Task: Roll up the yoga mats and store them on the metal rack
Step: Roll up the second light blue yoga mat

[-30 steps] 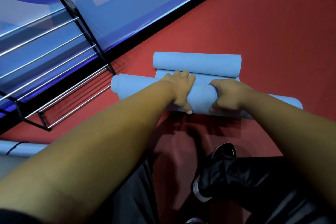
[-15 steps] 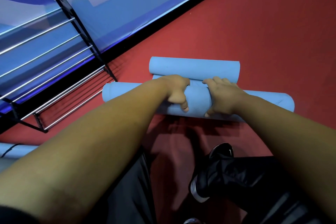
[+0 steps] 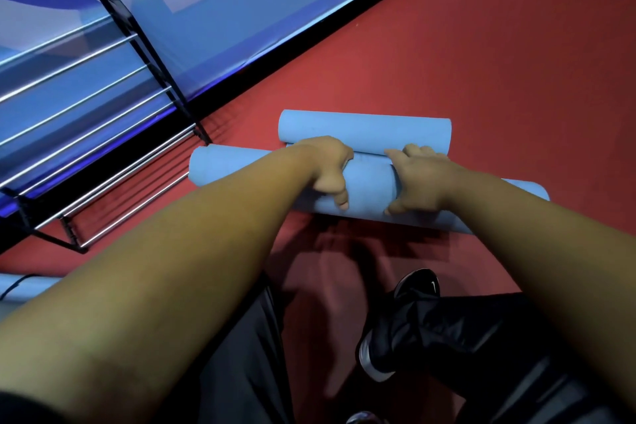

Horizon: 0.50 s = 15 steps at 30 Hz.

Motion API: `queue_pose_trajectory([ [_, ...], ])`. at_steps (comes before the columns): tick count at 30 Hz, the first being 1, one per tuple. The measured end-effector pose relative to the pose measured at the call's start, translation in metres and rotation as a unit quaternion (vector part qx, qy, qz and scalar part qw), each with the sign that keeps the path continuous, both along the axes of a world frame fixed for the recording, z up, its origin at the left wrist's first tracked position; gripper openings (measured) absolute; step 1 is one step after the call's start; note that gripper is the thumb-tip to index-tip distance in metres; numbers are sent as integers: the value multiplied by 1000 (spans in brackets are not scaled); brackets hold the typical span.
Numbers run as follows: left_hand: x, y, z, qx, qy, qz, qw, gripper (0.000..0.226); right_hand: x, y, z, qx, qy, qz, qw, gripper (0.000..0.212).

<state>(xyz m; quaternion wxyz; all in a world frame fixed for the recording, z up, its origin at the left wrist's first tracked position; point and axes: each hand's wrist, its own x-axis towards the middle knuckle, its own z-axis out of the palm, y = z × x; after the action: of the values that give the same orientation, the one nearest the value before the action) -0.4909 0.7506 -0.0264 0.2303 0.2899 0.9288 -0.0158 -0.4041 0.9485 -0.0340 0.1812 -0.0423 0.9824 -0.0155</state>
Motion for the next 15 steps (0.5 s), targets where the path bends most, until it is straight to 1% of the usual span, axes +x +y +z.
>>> queue_pose_trajectory([
  [2,-1,-4,1,2,-25,14,1000,67,1,-2,-2,18,17,18,1000,128],
  [3,-1,-5,1,4,-35,18,999,68,1,-4,-3,8,18,20,1000,125],
  [5,-1,-6,1,3,-47,21,999,77,0,-6,-2,-23,11,14,1000,113],
  [10,-1,-10,-2,-6,-49,11,999,89,-8,-4,3,-39,-21,14,999,79],
  [13,2,-9,-2,-34,-31,-29,999,103,-9,1,7,-67,-38,7,997,61],
  [15,5,-5,-3,-57,-2,-62,996,107,-9,3,9,-78,-51,2,996,53],
])
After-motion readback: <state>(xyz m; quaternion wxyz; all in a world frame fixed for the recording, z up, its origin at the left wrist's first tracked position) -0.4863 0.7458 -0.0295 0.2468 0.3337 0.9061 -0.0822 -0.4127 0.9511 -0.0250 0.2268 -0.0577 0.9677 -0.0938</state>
